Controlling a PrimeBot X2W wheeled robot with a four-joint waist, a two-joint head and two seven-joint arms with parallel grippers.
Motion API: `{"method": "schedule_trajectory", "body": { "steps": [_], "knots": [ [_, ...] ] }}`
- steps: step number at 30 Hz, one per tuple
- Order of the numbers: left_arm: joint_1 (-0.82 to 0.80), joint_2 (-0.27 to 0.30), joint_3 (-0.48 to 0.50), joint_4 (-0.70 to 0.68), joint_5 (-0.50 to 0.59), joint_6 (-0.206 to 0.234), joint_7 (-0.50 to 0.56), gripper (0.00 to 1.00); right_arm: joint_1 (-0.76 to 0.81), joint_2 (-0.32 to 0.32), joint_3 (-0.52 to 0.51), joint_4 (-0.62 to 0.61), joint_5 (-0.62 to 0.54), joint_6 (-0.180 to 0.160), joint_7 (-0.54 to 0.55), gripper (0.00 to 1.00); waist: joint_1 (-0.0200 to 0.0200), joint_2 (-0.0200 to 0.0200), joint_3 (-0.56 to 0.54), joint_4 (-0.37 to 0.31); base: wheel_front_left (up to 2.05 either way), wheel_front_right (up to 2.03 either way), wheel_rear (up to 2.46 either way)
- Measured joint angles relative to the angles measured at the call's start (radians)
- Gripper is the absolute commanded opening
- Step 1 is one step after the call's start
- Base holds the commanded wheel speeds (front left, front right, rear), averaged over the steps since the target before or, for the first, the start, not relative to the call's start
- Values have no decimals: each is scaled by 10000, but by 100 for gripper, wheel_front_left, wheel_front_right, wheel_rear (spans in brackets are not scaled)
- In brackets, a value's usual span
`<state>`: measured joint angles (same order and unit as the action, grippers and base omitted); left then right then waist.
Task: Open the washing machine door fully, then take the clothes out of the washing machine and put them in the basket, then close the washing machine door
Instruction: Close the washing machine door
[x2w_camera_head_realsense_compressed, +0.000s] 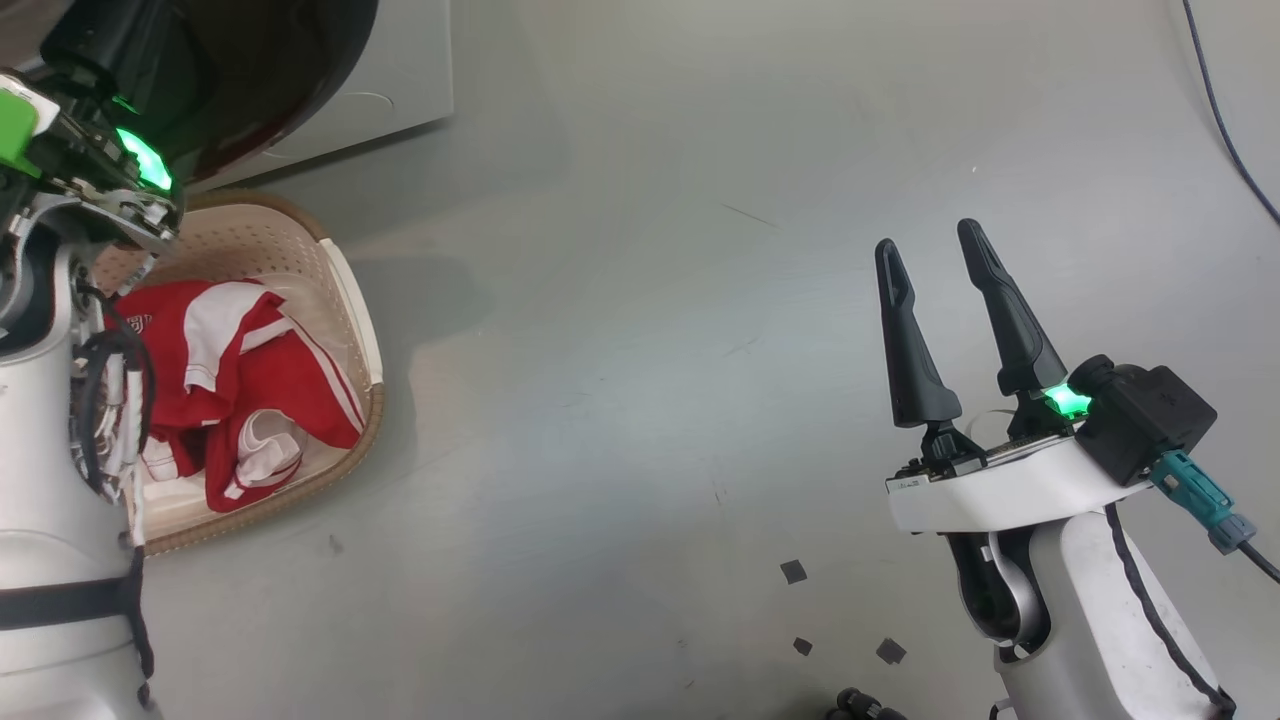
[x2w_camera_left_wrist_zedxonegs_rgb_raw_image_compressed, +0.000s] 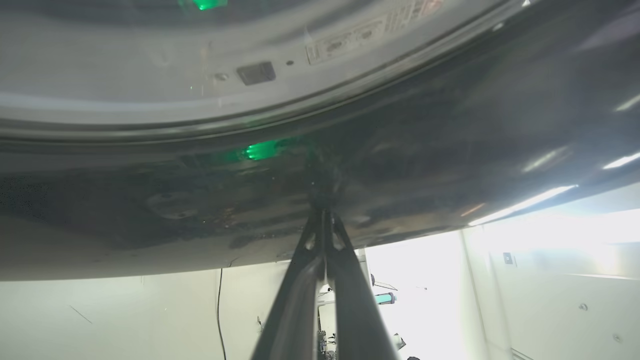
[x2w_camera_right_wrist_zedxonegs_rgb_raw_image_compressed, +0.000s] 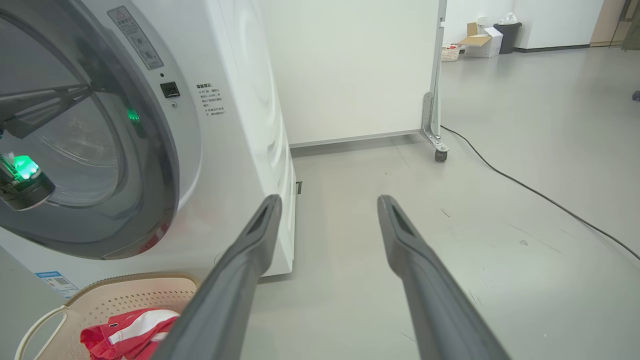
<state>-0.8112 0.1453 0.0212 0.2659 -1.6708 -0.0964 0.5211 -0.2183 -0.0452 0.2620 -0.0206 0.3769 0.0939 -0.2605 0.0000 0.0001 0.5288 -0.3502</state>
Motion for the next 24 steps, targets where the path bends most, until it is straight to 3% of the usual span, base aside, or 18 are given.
{"method": "schedule_trajectory", "body": {
  "steps": [13,24],
  "knots": [
    [1666,-462,58,-370,-556,-238,322,0,3,-2,-184,203,-267,2,0,100,0,0,-394,716,0,0,0],
    [3806,-884,811,-2128,-775,-245,94,0,34,-6,-228,468,-522,13,0,100,0,0,-956,1274,0,0,0]
  ]
}}
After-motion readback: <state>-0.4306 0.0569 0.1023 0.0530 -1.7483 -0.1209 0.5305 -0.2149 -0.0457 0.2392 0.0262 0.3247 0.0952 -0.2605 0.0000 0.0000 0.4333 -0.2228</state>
